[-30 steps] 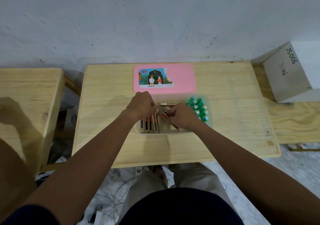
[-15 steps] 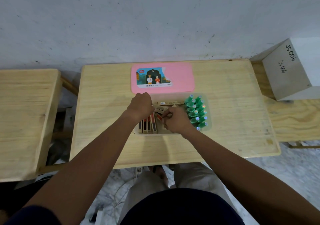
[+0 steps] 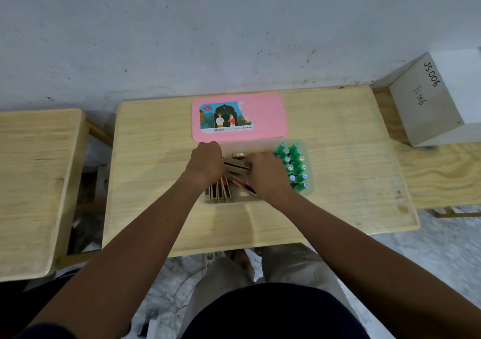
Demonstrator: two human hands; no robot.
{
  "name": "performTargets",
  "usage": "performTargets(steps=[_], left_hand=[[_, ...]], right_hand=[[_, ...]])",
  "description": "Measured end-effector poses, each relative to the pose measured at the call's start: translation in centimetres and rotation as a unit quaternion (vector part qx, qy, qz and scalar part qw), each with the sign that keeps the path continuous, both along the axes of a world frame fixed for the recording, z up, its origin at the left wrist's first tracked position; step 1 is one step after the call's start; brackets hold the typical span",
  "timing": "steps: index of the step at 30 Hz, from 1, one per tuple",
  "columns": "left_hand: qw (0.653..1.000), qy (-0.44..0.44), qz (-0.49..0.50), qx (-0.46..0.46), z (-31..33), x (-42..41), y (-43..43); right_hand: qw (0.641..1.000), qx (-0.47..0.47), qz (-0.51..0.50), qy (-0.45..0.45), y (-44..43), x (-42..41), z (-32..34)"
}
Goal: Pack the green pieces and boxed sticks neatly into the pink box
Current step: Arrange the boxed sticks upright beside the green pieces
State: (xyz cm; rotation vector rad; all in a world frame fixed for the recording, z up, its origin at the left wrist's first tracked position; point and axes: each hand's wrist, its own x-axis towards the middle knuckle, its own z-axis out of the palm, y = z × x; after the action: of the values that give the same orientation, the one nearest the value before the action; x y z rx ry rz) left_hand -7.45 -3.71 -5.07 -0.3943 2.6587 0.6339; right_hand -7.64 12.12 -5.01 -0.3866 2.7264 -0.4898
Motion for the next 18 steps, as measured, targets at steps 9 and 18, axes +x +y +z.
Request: performTargets(steps=[9, 18], left_hand=[[1.000, 0.005, 0.022, 0.012, 0.3, 0.8, -0.1], [1.000, 0.006, 0.020, 0.014, 0.1, 0.7, 0.2]], right_hand=[[0.989, 0.065, 0.122, 0.052, -1.1, -1.1, -1.0], [0.997, 0.014, -0.037, -0.067, -0.3, -0.8, -0.2]])
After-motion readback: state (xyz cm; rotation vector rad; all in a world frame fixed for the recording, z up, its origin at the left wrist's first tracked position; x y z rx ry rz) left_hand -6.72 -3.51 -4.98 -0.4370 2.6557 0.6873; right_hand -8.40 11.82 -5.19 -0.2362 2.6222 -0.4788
